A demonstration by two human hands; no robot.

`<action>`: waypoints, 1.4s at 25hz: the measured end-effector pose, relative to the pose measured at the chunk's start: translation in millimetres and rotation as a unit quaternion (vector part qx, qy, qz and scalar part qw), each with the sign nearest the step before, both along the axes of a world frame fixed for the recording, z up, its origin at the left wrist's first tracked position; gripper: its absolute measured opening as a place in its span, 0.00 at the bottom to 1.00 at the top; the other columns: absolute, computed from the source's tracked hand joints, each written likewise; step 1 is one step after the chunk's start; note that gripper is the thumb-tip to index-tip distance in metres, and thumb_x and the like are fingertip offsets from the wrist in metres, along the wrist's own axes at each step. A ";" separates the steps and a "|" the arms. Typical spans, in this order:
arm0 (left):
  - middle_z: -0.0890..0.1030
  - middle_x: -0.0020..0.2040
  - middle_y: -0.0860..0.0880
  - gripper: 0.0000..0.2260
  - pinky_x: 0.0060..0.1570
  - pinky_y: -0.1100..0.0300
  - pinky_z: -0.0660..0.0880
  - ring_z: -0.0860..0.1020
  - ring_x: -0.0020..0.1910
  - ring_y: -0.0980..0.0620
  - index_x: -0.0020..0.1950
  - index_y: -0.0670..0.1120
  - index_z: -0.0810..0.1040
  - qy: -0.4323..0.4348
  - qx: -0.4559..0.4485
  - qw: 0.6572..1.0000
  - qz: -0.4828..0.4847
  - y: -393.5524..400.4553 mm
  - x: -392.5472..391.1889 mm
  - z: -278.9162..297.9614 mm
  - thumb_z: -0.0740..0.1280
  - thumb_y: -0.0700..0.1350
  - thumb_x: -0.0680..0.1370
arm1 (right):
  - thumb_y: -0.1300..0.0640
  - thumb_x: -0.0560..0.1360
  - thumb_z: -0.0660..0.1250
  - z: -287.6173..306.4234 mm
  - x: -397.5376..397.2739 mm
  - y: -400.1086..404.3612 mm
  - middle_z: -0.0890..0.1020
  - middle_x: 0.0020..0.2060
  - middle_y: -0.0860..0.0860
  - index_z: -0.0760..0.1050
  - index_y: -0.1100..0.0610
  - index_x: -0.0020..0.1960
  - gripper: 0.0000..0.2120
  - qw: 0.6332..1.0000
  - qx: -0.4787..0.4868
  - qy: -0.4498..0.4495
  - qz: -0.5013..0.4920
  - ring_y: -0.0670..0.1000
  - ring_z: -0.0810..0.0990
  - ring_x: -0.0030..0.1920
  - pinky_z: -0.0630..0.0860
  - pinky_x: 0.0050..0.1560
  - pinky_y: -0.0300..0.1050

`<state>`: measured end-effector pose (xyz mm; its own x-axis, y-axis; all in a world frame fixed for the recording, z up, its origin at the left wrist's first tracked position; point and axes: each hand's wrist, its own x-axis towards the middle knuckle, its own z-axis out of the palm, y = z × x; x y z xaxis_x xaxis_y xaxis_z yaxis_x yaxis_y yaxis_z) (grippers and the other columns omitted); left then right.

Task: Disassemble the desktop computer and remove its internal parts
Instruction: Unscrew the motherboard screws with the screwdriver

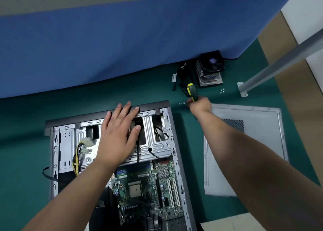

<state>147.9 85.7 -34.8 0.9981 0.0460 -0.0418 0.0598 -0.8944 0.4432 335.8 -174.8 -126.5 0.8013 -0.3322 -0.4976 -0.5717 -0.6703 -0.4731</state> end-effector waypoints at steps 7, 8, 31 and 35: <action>0.57 0.83 0.56 0.26 0.80 0.50 0.44 0.49 0.83 0.55 0.82 0.58 0.60 -0.007 0.014 1.000 -0.019 5.4 -0.6 -5.2 0.53 0.61 0.84 | 0.52 0.76 0.71 -5.5 -4.2 0.6 0.85 0.50 0.58 0.82 0.55 0.56 0.11 1.000 0.016 -0.009 0.008 0.61 0.82 0.53 0.77 0.48 0.46; 0.56 0.83 0.56 0.26 0.80 0.50 0.43 0.48 0.83 0.56 0.82 0.58 0.59 -0.001 0.010 1.000 -0.025 5.9 -0.6 -4.7 0.52 0.62 0.84 | 0.52 0.76 0.71 1.5 -6.5 -1.6 0.85 0.47 0.57 0.82 0.54 0.55 0.10 0.999 0.031 -0.017 0.004 0.61 0.82 0.51 0.77 0.46 0.46; 0.83 0.40 0.55 0.05 0.44 0.49 0.80 0.81 0.39 0.54 0.55 0.54 0.75 0.166 -0.193 0.961 -0.108 -26.5 -151.8 34.2 0.61 0.52 0.86 | 0.46 0.78 0.72 182.9 -243.8 37.7 0.84 0.45 0.49 0.69 0.47 0.57 0.14 0.953 0.254 -0.099 0.133 0.52 0.87 0.44 0.85 0.47 0.55; 0.84 0.53 0.51 0.08 0.53 0.49 0.78 0.80 0.54 0.49 0.60 0.53 0.77 0.168 -0.103 0.968 -0.153 -17.6 -160.2 20.2 0.62 0.52 0.85 | 0.50 0.78 0.73 180.2 -270.7 39.2 0.82 0.45 0.49 0.67 0.45 0.58 0.16 0.960 0.181 -0.087 0.196 0.47 0.86 0.36 0.84 0.41 0.50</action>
